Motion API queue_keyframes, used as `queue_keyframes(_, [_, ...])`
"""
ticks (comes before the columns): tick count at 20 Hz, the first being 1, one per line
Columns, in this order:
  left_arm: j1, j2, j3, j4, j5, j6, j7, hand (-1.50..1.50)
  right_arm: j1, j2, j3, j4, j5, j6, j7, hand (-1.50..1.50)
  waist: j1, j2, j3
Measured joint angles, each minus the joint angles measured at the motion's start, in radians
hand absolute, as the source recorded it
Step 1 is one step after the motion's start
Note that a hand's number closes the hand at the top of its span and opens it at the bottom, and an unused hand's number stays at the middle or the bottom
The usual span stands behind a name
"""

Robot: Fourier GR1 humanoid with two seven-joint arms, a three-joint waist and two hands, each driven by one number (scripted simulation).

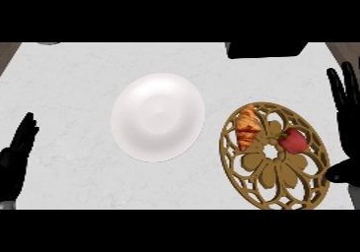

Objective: Pick the bell pepper from the placemat and place it in the plate

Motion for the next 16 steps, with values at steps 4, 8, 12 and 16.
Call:
queue_keyframes(4, [0.029,0.009,-0.027,-0.003,-0.041,-0.008,-0.041,0.00,0.135,0.055,-0.125,0.029,-0.126,0.165,-0.177,-1.50,-0.007,0.001,-0.002])
queue_keyframes(8, [0.039,0.011,-0.035,0.009,-0.062,-0.025,-0.081,0.00,0.279,0.058,-0.227,0.104,-0.209,0.395,-0.277,-1.50,0.007,0.004,-0.005])
queue_keyframes(12, [0.050,0.000,-0.053,-0.005,-0.088,-0.024,-0.093,0.00,0.329,0.007,-0.306,0.192,-0.141,0.504,-0.264,-1.50,0.025,0.006,-0.006])
queue_keyframes(16, [0.031,0.003,-0.046,0.015,-0.093,-0.032,-0.098,0.00,0.338,-0.082,-0.378,0.223,0.000,0.529,-0.249,-1.50,0.030,0.007,-0.007])
